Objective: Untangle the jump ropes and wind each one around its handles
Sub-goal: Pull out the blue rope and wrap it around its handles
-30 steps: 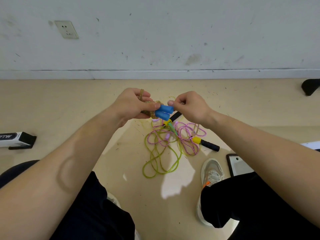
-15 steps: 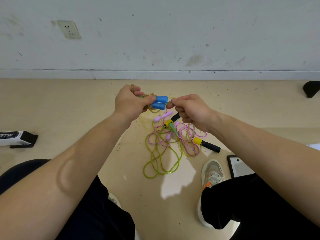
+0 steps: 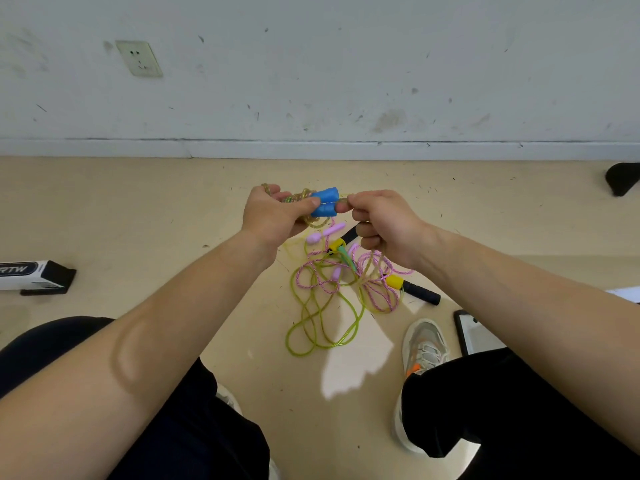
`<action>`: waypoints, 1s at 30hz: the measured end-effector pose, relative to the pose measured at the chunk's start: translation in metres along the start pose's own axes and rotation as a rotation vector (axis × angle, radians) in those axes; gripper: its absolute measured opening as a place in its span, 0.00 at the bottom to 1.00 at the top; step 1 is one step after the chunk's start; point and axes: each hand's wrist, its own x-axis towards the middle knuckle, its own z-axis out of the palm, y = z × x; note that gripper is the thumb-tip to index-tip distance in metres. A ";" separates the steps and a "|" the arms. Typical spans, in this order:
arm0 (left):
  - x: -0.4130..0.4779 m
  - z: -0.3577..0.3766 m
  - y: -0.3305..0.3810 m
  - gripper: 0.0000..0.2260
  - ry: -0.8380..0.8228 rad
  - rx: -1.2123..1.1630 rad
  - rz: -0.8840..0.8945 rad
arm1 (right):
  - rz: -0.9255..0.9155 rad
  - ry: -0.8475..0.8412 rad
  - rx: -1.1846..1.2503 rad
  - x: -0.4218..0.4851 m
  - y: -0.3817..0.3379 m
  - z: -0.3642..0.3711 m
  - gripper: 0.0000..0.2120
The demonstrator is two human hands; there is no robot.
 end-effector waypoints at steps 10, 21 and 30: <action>0.000 -0.003 0.005 0.29 -0.116 -0.177 -0.102 | -0.124 0.144 -0.166 0.006 0.000 -0.005 0.11; -0.004 0.011 -0.020 0.30 0.068 -0.065 0.026 | -0.044 0.108 0.003 -0.007 0.000 0.011 0.08; 0.004 0.011 -0.031 0.31 0.135 0.078 0.142 | -0.261 0.172 -0.460 -0.019 0.001 0.018 0.16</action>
